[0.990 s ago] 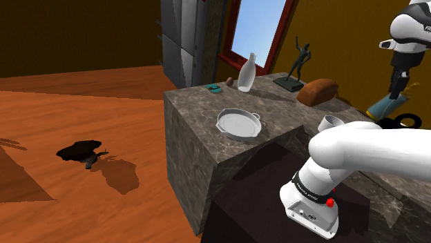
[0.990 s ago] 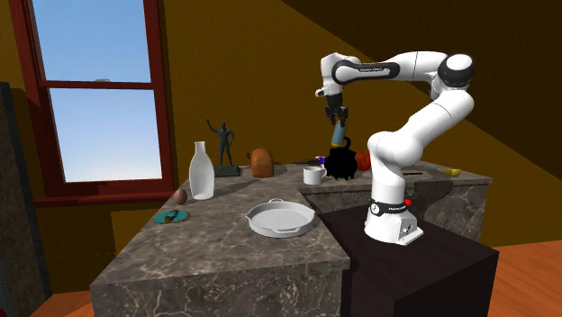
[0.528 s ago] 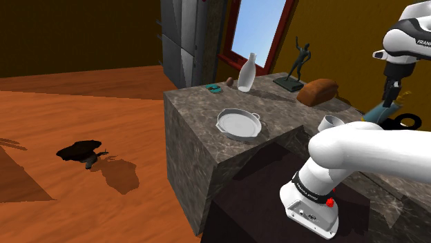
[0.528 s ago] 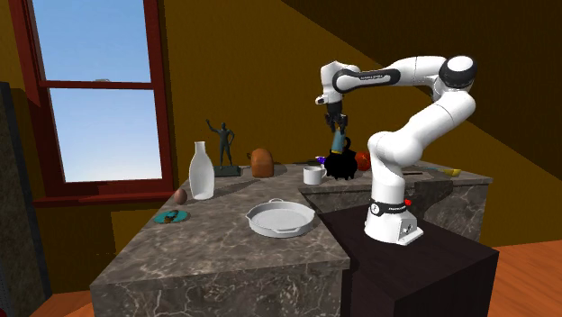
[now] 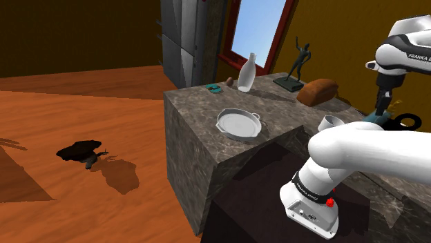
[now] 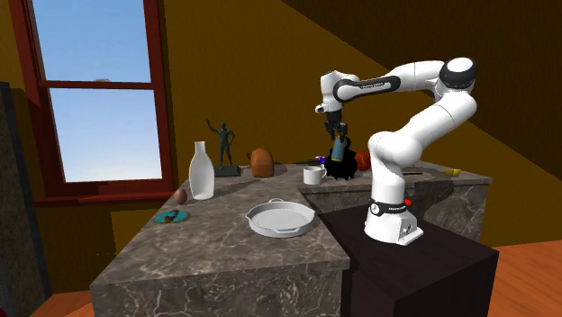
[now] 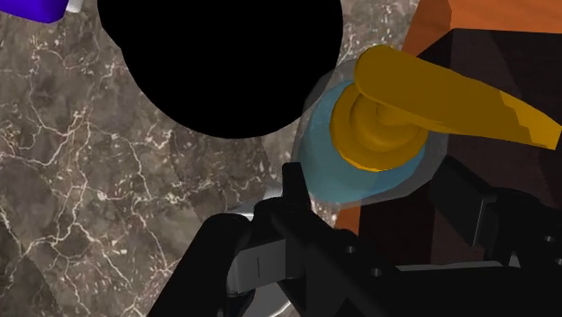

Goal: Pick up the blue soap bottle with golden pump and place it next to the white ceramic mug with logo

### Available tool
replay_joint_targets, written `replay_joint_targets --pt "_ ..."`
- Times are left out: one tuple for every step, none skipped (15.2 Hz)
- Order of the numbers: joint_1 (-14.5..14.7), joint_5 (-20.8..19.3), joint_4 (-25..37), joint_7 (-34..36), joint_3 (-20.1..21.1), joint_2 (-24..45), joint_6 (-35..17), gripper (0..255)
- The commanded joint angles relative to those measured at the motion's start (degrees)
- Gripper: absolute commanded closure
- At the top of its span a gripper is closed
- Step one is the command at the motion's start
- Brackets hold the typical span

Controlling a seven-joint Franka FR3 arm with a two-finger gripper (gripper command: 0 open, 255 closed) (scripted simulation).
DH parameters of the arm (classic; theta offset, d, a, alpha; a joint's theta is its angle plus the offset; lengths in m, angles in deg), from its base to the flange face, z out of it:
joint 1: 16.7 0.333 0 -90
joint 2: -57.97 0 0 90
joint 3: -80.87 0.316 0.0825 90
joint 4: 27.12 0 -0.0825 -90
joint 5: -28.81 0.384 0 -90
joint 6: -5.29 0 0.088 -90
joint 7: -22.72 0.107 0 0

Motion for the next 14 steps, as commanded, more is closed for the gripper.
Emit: replay_joint_targets --pt "-0.12 -0.98 -1.24 0.56 -1.15 -0.07 -1.24 255" --pt "-0.17 -1.42 -1.81 0.84 -1.67 -0.09 -1.80 255" --pt "-0.21 -1.87 -2.36 1.12 -2.21 -0.09 -2.36 255" --pt "-0.25 -2.32 -2.91 1.41 -2.75 -0.07 -2.92 255" --pt "-0.28 -2.79 -3.44 1.70 -3.31 -0.05 -3.49 255" --pt "-0.30 -3.27 -3.96 1.99 -3.89 -0.01 -4.06 255" --pt "-0.31 -3.76 -4.46 2.28 -4.47 0.05 -4.64 255" --pt "-0.32 -4.26 -4.96 2.57 -5.07 0.11 -5.22 255" --pt "-0.32 -4.76 -5.44 2.87 -5.68 0.20 -5.80 255" --pt "-0.31 -5.28 -5.91 3.18 -6.30 0.29 -6.39 255" --pt "-0.28 -5.81 -6.37 3.49 -6.94 0.40 -6.98 255" --pt "-0.25 -6.34 -6.82 3.80 -7.59 0.53 -7.57 255" --pt "-0.21 -6.89 -7.25 4.12 -8.26 0.67 -8.17 255" --pt "-0.15 -7.44 -7.66 4.44 -8.94 0.82 -8.77 255"
